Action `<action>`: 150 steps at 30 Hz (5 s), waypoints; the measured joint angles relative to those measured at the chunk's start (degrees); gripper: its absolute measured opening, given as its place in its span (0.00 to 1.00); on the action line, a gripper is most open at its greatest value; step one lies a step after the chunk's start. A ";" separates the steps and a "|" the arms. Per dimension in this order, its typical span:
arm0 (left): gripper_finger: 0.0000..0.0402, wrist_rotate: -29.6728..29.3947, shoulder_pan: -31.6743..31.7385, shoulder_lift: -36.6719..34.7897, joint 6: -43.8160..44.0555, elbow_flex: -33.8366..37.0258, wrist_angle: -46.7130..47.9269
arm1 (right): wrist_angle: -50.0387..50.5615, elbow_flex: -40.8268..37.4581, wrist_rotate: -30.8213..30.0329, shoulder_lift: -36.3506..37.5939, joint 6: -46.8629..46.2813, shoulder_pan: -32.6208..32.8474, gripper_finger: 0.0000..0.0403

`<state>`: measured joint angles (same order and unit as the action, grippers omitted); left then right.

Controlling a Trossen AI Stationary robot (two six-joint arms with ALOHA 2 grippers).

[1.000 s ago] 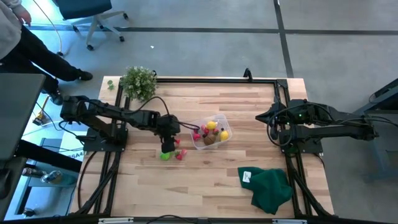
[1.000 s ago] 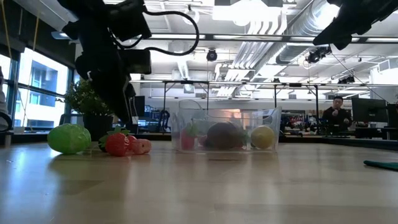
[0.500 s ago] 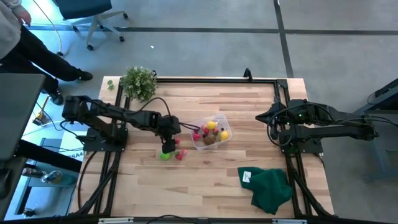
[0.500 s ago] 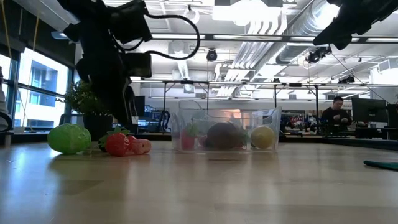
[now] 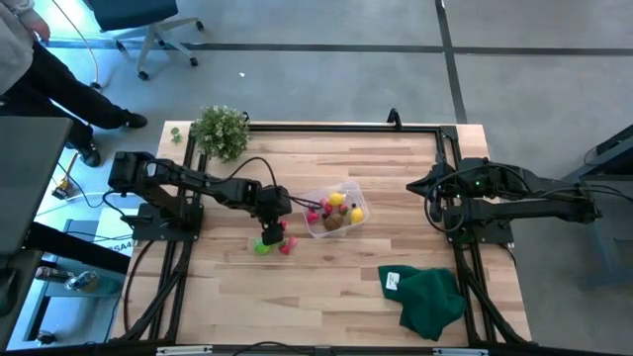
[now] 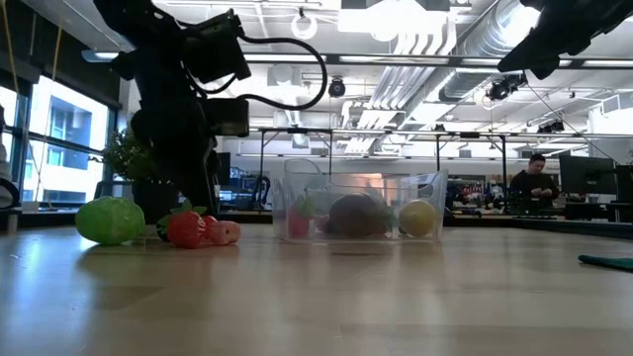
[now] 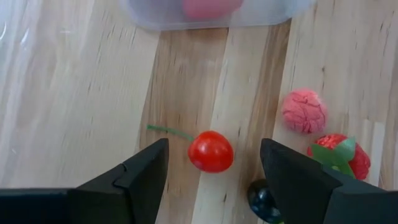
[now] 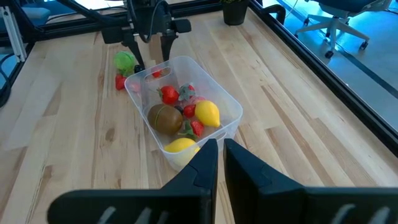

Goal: Pick and placing Produce into tupperware
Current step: Put the red cherry into the transparent bin

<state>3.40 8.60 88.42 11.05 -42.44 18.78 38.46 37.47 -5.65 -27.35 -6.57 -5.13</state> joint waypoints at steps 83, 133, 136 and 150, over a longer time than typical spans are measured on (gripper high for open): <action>0.56 -4.25 0.00 2.23 -0.24 -0.01 0.29 | 0.02 0.00 0.01 -0.02 0.00 0.01 0.05; 0.56 -10.56 0.04 2.53 -4.26 -0.02 0.22 | 0.02 0.00 0.02 -0.02 0.00 0.01 0.05; 0.56 -10.27 0.04 2.77 -4.33 0.00 0.08 | 0.04 0.00 0.00 -0.02 0.00 0.00 0.05; 0.54 -7.30 0.02 4.48 -4.35 -0.01 -2.27 | 0.04 0.00 0.00 -0.02 0.00 0.00 0.05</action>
<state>-3.90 8.62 92.90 6.70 -42.45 16.51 38.50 37.47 -5.65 -27.38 -6.56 -5.13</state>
